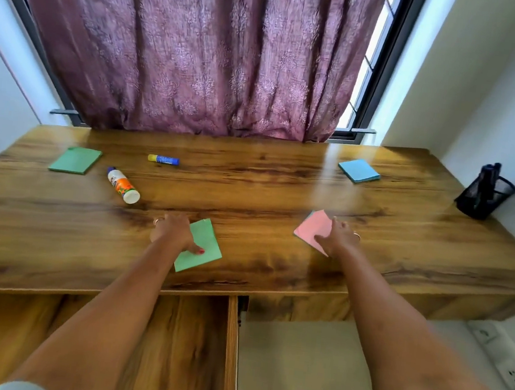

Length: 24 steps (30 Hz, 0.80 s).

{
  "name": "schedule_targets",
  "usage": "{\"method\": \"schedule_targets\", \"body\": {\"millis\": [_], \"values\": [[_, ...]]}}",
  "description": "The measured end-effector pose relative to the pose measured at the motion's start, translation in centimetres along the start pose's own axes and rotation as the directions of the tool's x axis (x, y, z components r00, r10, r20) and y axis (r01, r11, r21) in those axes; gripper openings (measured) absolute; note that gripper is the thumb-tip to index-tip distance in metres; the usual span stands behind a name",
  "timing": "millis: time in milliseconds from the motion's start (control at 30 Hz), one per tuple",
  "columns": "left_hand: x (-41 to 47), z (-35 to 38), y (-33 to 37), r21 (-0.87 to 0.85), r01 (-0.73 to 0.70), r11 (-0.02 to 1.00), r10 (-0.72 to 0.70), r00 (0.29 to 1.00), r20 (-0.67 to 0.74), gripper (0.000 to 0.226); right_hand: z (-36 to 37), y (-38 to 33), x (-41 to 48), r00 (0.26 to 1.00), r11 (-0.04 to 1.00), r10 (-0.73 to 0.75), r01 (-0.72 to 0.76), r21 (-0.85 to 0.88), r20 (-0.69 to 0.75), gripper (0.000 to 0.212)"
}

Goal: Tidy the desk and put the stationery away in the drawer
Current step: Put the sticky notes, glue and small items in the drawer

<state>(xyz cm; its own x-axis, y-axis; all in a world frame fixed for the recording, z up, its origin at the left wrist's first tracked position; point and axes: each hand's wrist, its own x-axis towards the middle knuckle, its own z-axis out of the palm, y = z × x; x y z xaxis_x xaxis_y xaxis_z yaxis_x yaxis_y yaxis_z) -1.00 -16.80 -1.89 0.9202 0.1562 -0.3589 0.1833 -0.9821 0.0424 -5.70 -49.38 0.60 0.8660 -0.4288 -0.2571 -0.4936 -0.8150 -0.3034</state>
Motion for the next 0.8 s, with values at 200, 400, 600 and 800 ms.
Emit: {"method": "schedule_targets", "body": {"millis": [200, 400, 600, 800], "values": [[-1.1, 0.0, 1.3, 0.025, 0.034, 0.999, -0.032, 0.996, -0.079, 0.098, 0.1, 0.3, 1.4, 0.997, 0.992, -0.030, 0.039, -0.117, 0.078, 0.098], [-3.0, 0.2, 1.4, -0.235, -0.022, 0.972, -0.005, 0.994, -0.114, 0.076, 0.7, -0.4, 0.3, 0.996, 0.999, 0.016, -0.012, -0.045, 0.090, 0.108], [-5.5, 0.1, 0.4, -0.381, -0.166, 0.910, 0.120, 0.983, -0.140, 0.044, 2.9, -1.5, -2.3, 0.995, 0.987, 0.039, -0.052, 0.150, 0.087, 0.087], [-8.3, 0.4, -2.6, -0.656, -0.199, 0.728, 0.177, 0.979, -0.102, 0.036, 4.3, -2.8, -5.8, 0.996, 0.945, 0.071, -0.082, 0.317, 0.047, 0.054]]}}
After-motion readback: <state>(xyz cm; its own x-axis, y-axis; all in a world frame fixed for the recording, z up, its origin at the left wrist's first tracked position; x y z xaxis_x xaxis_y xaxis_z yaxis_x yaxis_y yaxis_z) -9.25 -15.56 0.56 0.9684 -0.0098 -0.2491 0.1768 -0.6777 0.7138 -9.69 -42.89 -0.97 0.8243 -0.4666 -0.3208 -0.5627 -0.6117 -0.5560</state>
